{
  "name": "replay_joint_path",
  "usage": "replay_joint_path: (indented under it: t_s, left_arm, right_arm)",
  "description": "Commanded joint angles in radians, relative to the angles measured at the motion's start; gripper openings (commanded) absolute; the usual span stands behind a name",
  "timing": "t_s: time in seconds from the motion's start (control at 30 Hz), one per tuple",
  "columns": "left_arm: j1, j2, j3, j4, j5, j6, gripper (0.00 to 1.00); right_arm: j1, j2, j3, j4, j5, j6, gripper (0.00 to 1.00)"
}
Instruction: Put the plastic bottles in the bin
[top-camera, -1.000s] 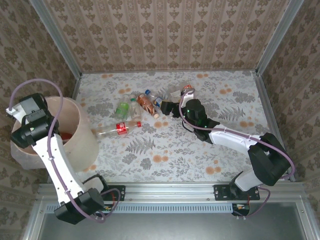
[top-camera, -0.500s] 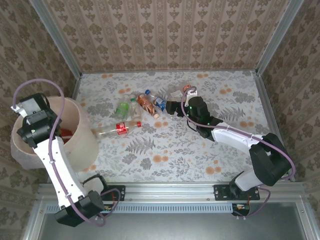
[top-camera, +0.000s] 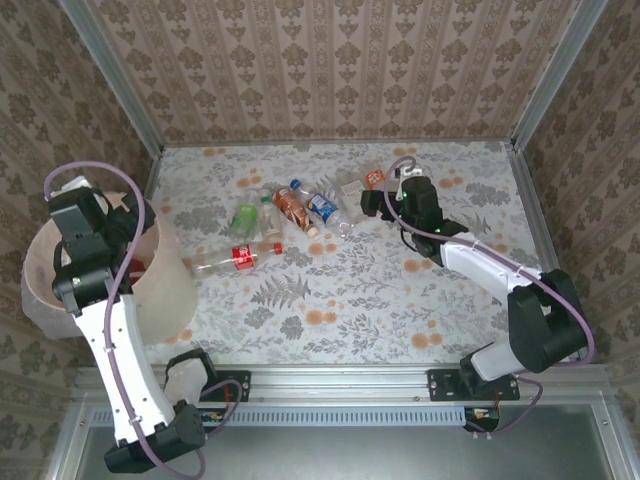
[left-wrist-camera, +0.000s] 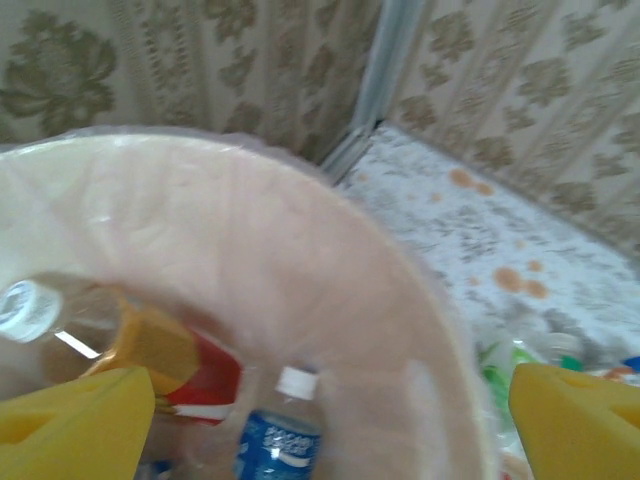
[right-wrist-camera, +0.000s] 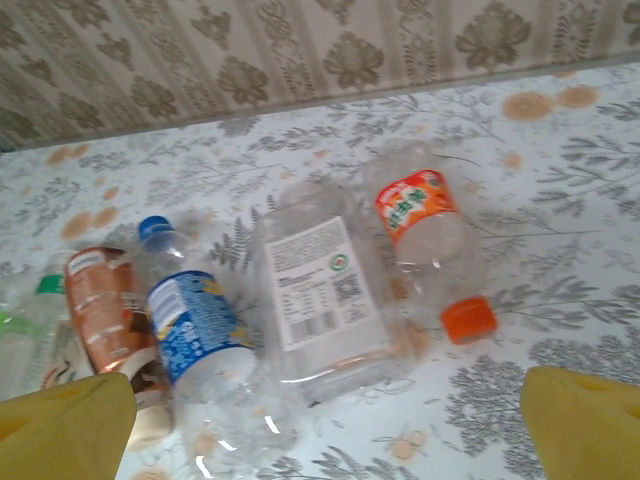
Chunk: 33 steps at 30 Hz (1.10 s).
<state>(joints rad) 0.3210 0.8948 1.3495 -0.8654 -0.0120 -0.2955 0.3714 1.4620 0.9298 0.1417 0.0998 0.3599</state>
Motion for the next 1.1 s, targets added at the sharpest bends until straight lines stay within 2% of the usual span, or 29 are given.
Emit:
replay_joint_path:
  t_s: [0.0,0.13,0.2,0.37,0.5,0.7,0.97,1.07]
  left_arm:
    - [-0.005,-0.023,-0.040,0.109,0.235,-0.030,0.96]
    - [-0.011,-0.079,-0.154,0.314,0.501,-0.111,1.00]
    - [-0.033,-0.092,-0.187,0.374,0.564,-0.147,1.00]
    - [-0.143,-0.103,-0.202,0.385,0.539,-0.130,1.00]
    - [-0.197,-0.118,-0.225,0.396,0.522,-0.116,1.00]
    - [-0.218,-0.126,-0.239,0.383,0.503,-0.105,1.00]
    - [-0.222,-0.128,-0.247,0.375,0.481,-0.091,1.00]
    - [-0.222,-0.128,-0.248,0.371,0.475,-0.086,1.00]
  right_arm:
    - [-0.040,0.037,0.067,-0.104,-0.061,-0.072,1.00]
    - [-0.081,0.127,0.152,-0.191,-0.078,-0.115,1.00]
    - [-0.099,0.177,0.200,-0.220,-0.078,-0.115,1.00]
    - [-0.123,0.313,0.348,-0.282,-0.081,-0.111,0.92]
    - [-0.133,0.404,0.440,-0.277,-0.100,-0.078,0.88]
    - [-0.133,0.574,0.648,-0.411,-0.074,-0.072,0.83]
    - [-0.132,0.754,0.854,-0.504,-0.007,-0.078,0.78]
    - [-0.132,0.826,0.964,-0.593,-0.030,-0.084,0.74]
